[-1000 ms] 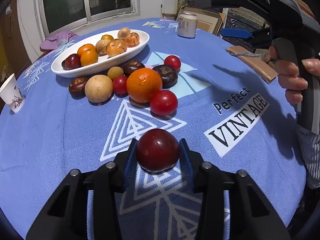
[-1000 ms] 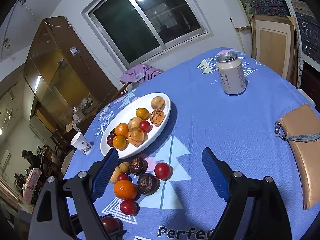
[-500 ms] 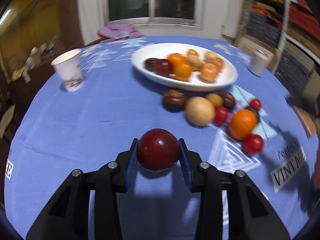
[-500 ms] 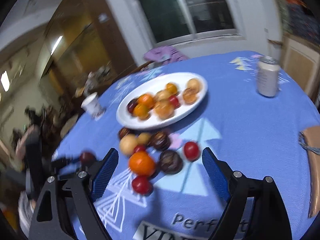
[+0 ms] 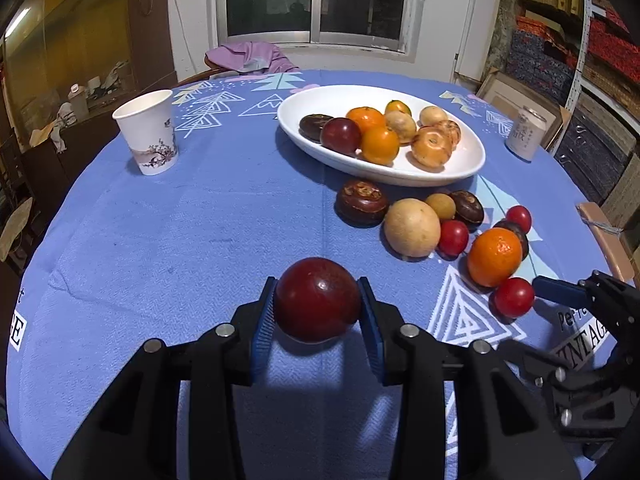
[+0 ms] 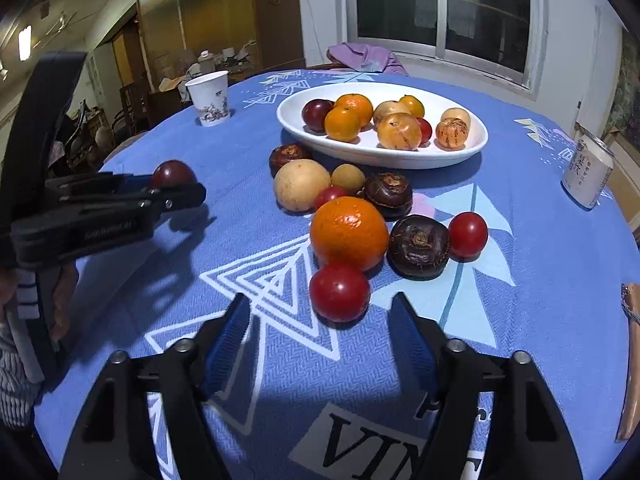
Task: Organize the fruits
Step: 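Grasp another dark red plum with the left tool while the right tool grasps a small red fruit, then carry both held fruits onto the white plate and open both tools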
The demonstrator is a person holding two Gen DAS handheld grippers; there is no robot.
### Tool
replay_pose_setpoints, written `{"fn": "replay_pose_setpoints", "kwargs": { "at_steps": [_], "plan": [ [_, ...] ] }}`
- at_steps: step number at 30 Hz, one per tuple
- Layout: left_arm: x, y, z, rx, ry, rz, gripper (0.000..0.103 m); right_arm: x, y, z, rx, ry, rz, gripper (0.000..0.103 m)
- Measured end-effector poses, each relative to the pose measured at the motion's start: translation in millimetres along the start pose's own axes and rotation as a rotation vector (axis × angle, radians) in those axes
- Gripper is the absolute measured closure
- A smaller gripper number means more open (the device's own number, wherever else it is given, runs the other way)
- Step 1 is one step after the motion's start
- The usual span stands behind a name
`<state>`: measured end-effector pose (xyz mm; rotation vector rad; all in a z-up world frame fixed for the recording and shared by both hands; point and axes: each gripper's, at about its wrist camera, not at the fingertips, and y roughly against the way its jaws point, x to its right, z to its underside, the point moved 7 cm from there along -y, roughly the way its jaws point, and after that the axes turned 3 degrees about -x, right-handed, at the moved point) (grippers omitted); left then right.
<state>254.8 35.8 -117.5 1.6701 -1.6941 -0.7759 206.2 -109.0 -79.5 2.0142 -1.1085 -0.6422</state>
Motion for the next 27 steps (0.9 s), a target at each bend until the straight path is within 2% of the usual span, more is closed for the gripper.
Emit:
{"fn": "replay_pose_setpoints", "kwargs": {
  "at_steps": [2, 6, 8, 9, 18, 23, 27],
  "plan": [
    [1.4, 0.2, 0.8, -0.003, 0.001, 0.006, 0.064, 1.8, -4.5, 0.8, -0.012, -0.023, -0.006, 0.050],
    [1.6, -1.4, 1.8, -0.009, 0.008, 0.009, 0.064, 4.5, -12.5, -3.5, -0.030, -0.058, -0.021, 0.055],
    [1.5, -3.0, 2.9, -0.016, 0.009, 0.009, 0.064, 7.0, -14.0, -4.8, -0.027, -0.073, -0.013, 0.068],
    [1.0, -3.9, 3.5, -0.020, 0.009, 0.008, 0.064, 9.3, -14.1, -5.4, -0.024, -0.085, -0.018, 0.070],
    [-1.3, -13.3, 8.6, -0.059, 0.020, 0.015, 0.064, 11.8, -3.1, -5.2, 0.013, -0.100, -0.048, 0.070],
    [-2.3, -10.9, 6.1, -0.042, 0.027, 0.022, 0.064, 14.2, 1.8, -7.5, 0.034, -0.107, -0.044, 0.070],
    [-1.4, -2.5, -2.6, -0.006, 0.034, 0.038, 0.064, 17.0, 14.4, -13.8, 0.084, -0.113, -0.051, 0.070]
  ]
}}
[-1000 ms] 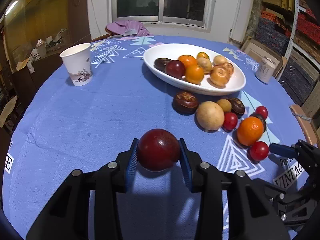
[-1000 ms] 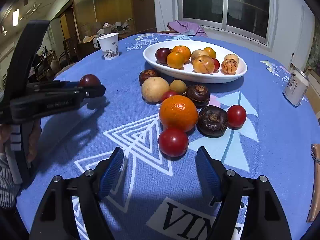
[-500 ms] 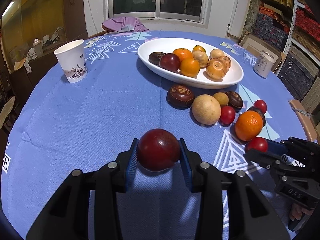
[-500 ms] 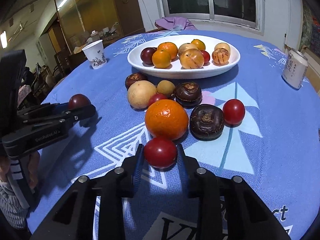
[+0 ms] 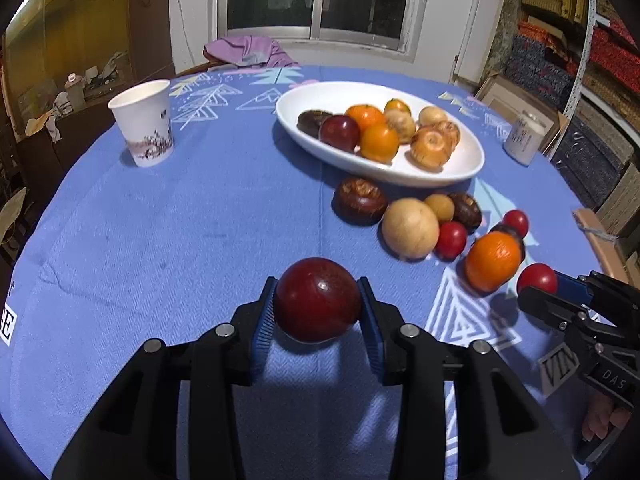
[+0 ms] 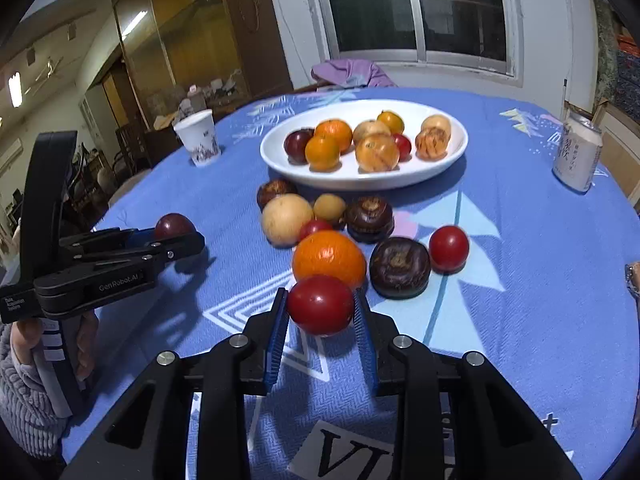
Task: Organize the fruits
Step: 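Carry both held fruits onto the white plate and open both tools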
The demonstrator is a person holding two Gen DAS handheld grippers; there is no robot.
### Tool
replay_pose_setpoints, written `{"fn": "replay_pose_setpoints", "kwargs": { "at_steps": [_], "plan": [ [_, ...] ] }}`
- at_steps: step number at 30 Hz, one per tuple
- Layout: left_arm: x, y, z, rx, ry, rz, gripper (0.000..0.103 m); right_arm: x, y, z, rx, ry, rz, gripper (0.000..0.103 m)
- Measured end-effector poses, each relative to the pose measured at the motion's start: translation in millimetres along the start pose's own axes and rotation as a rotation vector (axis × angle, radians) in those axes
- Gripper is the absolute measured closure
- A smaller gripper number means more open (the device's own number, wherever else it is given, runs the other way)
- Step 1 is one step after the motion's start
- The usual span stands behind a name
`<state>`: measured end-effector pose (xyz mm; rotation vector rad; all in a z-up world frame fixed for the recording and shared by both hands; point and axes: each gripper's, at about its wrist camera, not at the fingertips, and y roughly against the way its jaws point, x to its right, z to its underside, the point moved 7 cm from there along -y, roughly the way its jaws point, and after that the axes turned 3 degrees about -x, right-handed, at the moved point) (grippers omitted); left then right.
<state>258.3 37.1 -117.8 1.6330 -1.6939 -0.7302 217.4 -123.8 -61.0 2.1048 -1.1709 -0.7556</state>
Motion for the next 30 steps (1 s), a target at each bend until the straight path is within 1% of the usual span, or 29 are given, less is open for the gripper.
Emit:
{"fn": "replay_pose_setpoints", "kwargs": {
  "at_steps": [3, 6, 9, 11, 13, 16, 18, 23, 25, 28, 30],
  "plan": [
    [4.7, 2.6, -15.6, 0.002, 0.000, 0.029, 0.064, 8.7, 10.0, -12.7, 0.029, -0.030, -0.018, 0.070],
    [10.4, 5.1, -48.8, 0.032, -0.035, -0.003, 0.064, 21.4, 17.5, -35.9, 0.057, -0.060, -0.008, 0.070],
    [14.1, 6.8, -85.7, 0.070, -0.028, 0.004, 0.064, 32.2, 19.4, -71.8, 0.081, -0.072, 0.014, 0.070],
    [15.2, 1.1, -111.4, 0.074, 0.001, 0.029, 0.064, 38.0, 11.6, -92.2, 0.079, -0.076, 0.027, 0.070],
    [13.0, -6.4, -129.5, 0.080, 0.025, 0.037, 0.064, 42.3, -1.3, -109.2, 0.069, -0.079, 0.037, 0.070],
    [9.7, -29.1, -156.4, 0.071, 0.073, 0.051, 0.064, 51.0, -26.8, -128.1, 0.053, -0.106, 0.038, 0.070],
    [8.0, -45.9, -167.5, 0.055, 0.092, 0.057, 0.064, 55.9, -42.1, -135.1, 0.041, -0.122, 0.034, 0.070],
    [3.7, -91.9, -193.6, 0.008, 0.106, 0.055, 0.064, 68.6, -76.7, -147.0, 0.006, -0.112, 0.066, 0.070],
    [5.7, -104.9, -200.0, -0.004, 0.098, 0.062, 0.064, 74.5, -84.2, -150.6, 0.007, -0.108, 0.085, 0.070],
    [13.2, -122.2, -207.6, -0.008, 0.067, 0.059, 0.064, 84.4, -95.1, -151.6, -0.008, -0.119, 0.085, 0.070],
    [17.1, -128.1, -207.6, -0.005, 0.059, 0.077, 0.057, 89.2, -99.6, -150.3, -0.017, -0.134, 0.084, 0.070]
  ]
}}
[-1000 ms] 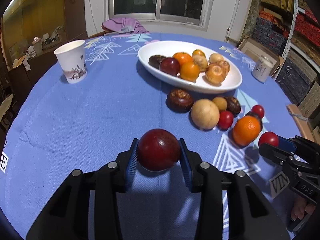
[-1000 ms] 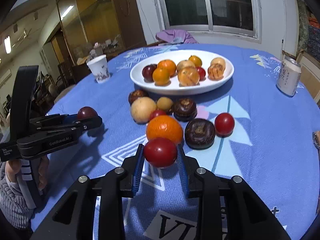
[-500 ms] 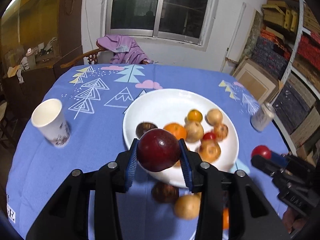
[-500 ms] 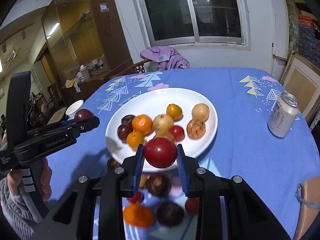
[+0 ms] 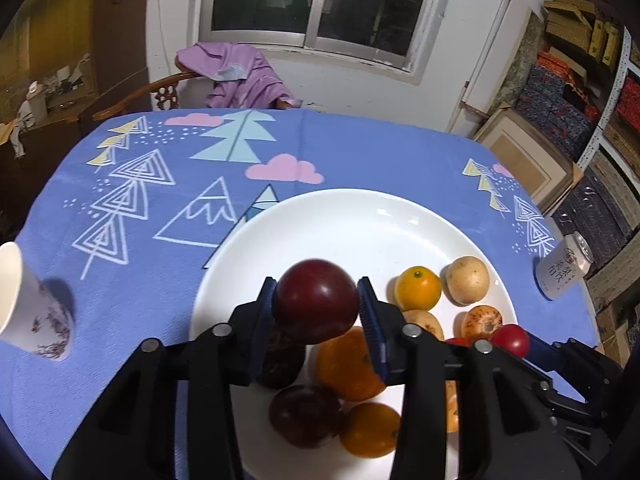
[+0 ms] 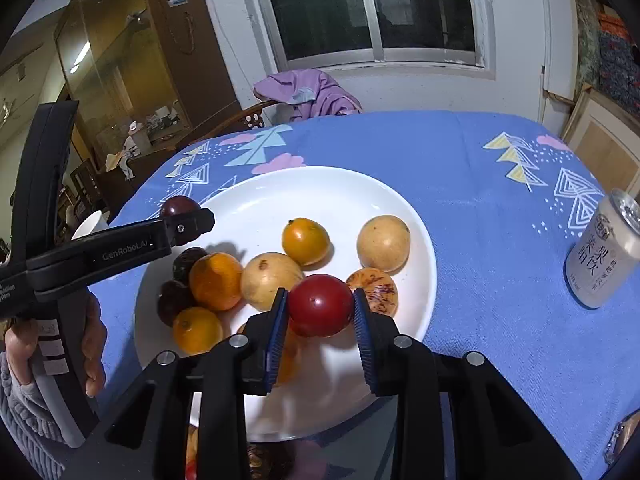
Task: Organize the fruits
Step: 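Carry both held fruits onto the white plate and open both tools, then move both open tools back over the remaining fruits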
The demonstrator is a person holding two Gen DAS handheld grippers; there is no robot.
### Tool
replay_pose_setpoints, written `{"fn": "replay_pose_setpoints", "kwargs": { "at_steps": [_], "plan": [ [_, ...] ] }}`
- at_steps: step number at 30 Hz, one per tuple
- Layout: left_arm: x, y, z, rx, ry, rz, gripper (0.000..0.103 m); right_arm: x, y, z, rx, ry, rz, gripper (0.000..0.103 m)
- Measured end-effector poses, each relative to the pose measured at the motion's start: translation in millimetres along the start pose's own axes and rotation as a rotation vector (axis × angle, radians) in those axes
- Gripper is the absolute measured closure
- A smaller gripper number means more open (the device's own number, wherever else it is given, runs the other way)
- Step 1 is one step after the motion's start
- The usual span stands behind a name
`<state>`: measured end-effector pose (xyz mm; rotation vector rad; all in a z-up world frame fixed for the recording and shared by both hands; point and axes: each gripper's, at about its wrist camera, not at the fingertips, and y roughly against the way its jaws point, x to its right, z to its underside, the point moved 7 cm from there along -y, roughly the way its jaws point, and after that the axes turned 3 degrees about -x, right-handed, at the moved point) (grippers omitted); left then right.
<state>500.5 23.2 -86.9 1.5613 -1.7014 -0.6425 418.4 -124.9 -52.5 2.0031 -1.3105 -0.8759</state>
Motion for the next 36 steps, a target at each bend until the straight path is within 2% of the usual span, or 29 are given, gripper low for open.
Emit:
{"fn": "replay_pose_setpoints", "kwargs": {
  "at_steps": [1, 3, 4, 5, 10, 12, 15, 18, 21, 25, 28, 32, 36],
  "plan": [
    [1.4, -0.9, 0.0, 0.003, -0.007, 0.003, 0.049, 1.3, -1.5, 0.2, -0.004, -0.004, -0.004, 0.070],
    [2.9, 3.2, 1.1, 0.016, -0.018, 0.002, 0.042, 2.2, -2.8, -0.5, -0.005, -0.017, -0.013, 0.056],
    [2.9, 6.9, 0.8, 0.027, -0.016, 0.005, 0.039, 3.0, -2.1, -1.1, 0.000, -0.027, -0.017, 0.044],
    [2.8, 11.8, 0.1, 0.039, -0.013, 0.010, 0.036, 3.7, -0.4, -1.7, 0.011, -0.031, -0.011, 0.042],
    [2.3, 41.3, 4.5, 0.081, -0.010, 0.015, 0.035, -1.0, 15.7, -4.2, 0.036, -0.025, -0.009, 0.042],
    [1.0, 56.1, 14.2, 0.096, -0.023, -0.004, 0.033, -4.6, 26.5, -3.4, 0.044, -0.024, -0.018, 0.041],
    [-4.4, 75.0, 33.2, 0.094, -0.046, -0.053, 0.032, -12.3, 51.3, 4.5, 0.069, -0.021, -0.026, 0.034],
    [-12.1, 96.0, 62.1, 0.091, -0.046, -0.075, 0.032, -15.9, 75.9, 17.0, 0.097, -0.026, -0.050, 0.031],
    [-20.5, 110.0, 102.3, 0.065, -0.029, -0.068, 0.026, -10.2, 98.1, 36.6, 0.122, -0.054, -0.063, 0.029],
    [-18.3, 117.7, 151.4, 0.018, -0.034, -0.026, 0.026, 9.5, 115.2, 70.0, 0.128, -0.113, -0.068, 0.029],
    [-8.9, 122.8, 175.4, 0.024, -0.073, -0.043, 0.026, 31.1, 118.8, 88.0, 0.120, -0.187, -0.066, 0.029],
    [2.7, 120.9, 184.9, 0.041, -0.108, -0.056, 0.026, 56.5, 120.9, 92.4, 0.118, -0.295, -0.091, 0.029],
    [8.6, 113.0, 181.9, 0.048, -0.124, -0.089, 0.021, 64.5, 125.3, 92.3, 0.129, -0.320, -0.109, 0.029]
  ]
}}
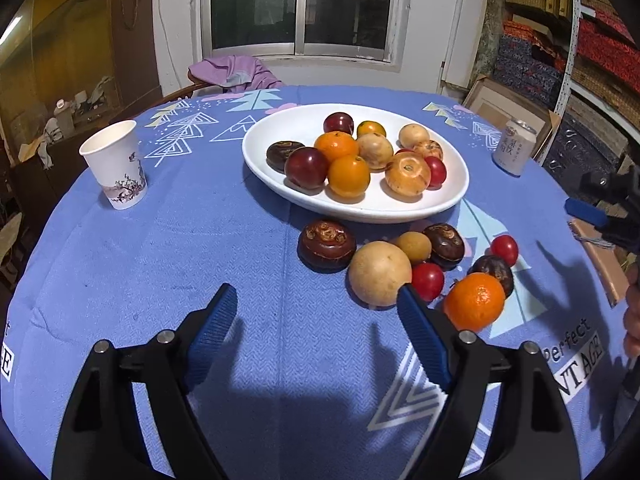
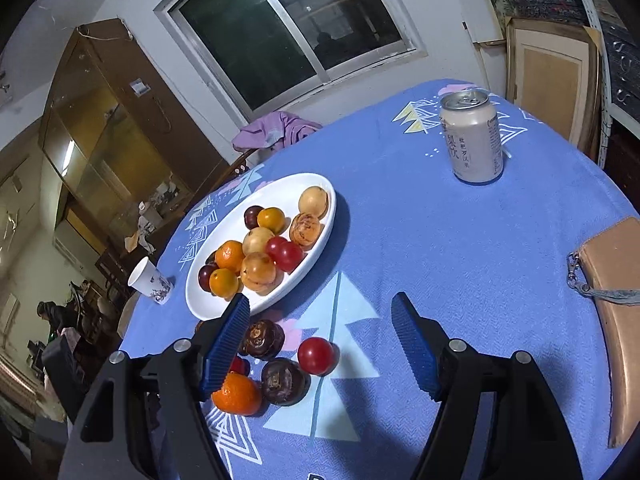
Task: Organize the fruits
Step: 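Move both open tools back over the remaining fruits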
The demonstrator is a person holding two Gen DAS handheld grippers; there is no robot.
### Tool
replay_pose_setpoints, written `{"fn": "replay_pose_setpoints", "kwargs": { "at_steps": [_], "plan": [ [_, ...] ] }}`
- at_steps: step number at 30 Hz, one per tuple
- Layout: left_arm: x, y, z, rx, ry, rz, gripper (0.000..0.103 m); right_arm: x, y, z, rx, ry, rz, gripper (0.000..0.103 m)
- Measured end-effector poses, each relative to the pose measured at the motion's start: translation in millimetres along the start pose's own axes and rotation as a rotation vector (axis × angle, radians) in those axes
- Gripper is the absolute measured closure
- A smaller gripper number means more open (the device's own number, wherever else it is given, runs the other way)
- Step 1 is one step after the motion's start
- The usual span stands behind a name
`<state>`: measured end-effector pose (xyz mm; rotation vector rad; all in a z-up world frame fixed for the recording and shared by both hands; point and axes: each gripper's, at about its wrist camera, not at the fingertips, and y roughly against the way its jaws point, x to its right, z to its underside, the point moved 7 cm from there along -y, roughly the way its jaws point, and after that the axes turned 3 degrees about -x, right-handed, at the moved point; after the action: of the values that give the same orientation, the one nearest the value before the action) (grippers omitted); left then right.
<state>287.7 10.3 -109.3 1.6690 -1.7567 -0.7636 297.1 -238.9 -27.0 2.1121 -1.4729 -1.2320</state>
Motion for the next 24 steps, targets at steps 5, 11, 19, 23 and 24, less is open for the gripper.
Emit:
{"fn": "replay_pose_setpoints", "kwargs": {
  "at_steps": [5, 11, 19, 23, 24],
  "plan": [
    [5.5, -12.8, -3.3, -0.014, -0.014, -0.030, 0.021, -1.6, 0.6, 0.4, 0.000, -0.014, -0.012, 0.017],
    [17.4, -20.5, -11.7, 0.002, -0.060, -0.085, 0.021, 1.1, 0.6, -0.6, -0.007, -0.040, -0.029, 0.017],
    [27.0, -32.7, -23.5, 0.010, -0.085, -0.128, 0.017, -0.4, -3.0, 1.6, -0.025, -0.037, -0.021, 0.016],
    [28.2, -39.2, -26.2, 0.002, -0.097, -0.136, 0.012, -0.7, -4.9, 3.2, -0.034, -0.038, -0.022, 0.016],
    [28.1, -40.8, -26.1, -0.002, -0.098, -0.136, 0.010, -0.9, -5.2, 3.6, -0.036, -0.038, -0.023, 0.016]
  ]
}}
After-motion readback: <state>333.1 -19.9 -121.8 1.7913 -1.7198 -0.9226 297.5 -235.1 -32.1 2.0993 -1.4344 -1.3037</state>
